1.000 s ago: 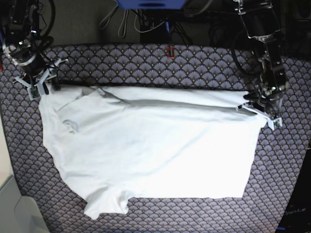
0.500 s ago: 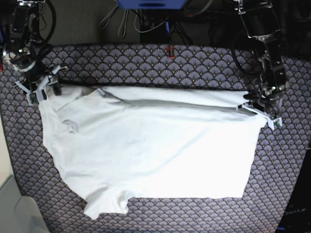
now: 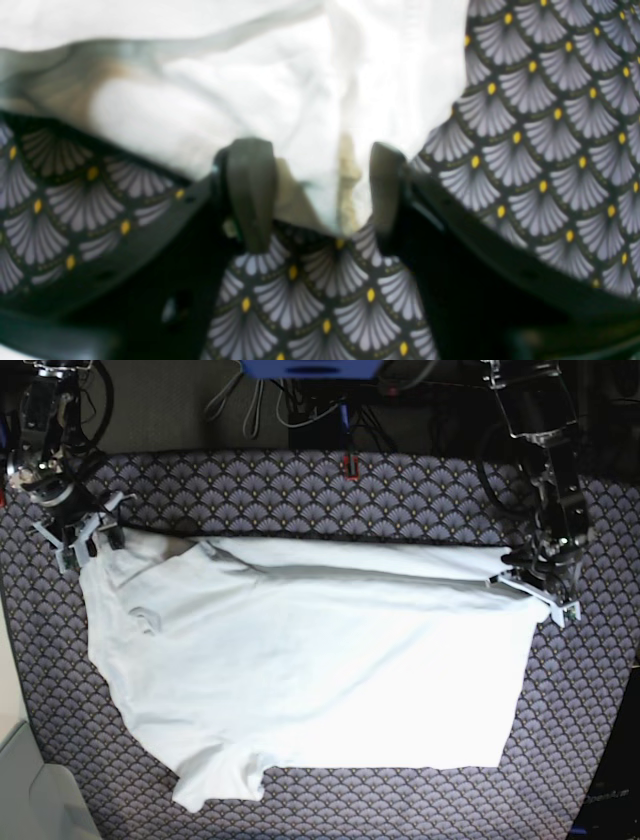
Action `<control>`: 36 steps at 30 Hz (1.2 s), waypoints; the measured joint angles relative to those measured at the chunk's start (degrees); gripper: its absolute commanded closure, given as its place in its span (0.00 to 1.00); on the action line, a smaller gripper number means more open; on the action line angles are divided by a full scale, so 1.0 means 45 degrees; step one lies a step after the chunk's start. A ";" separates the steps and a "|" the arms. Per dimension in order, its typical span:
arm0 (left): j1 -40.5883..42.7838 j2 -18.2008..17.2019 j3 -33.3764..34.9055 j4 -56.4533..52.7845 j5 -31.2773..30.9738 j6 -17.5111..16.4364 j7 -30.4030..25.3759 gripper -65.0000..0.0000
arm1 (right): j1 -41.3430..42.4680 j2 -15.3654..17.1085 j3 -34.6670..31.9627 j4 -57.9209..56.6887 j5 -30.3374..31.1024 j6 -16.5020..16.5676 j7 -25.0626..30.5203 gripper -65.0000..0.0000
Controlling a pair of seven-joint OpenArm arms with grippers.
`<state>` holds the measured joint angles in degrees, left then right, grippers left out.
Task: Fold the T-shirt properly
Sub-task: 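Pull the held edge back toward the arms, smoothing the shirt, then stretch the held edge taut and lay the shirt flat, then release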
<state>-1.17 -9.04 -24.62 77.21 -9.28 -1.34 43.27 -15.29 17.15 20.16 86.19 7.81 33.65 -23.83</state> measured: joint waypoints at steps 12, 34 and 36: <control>0.0525 -0.0325 0.0029 0.0189 -0.0335 -0.0146 -0.0165 0.99 | -0.0073 0.0350 0.0073 0.0034 0.0000 0.1370 -0.0068 1.00; 0.2633 -0.1302 0.0073 0.4357 -0.0102 -0.0010 0.3007 0.99 | -0.2550 0.0534 0.0806 0.3793 -0.0005 0.1535 -0.0136 1.00; 0.2642 -0.1608 0.0053 0.4745 -0.0092 -0.0015 0.3060 0.99 | -0.2647 0.0806 0.0782 0.3823 0.0039 0.1564 0.0005 1.00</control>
<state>10.72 -16.27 -24.38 98.56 -9.69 -1.41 57.04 -27.20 20.78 23.68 103.39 7.99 40.69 -23.81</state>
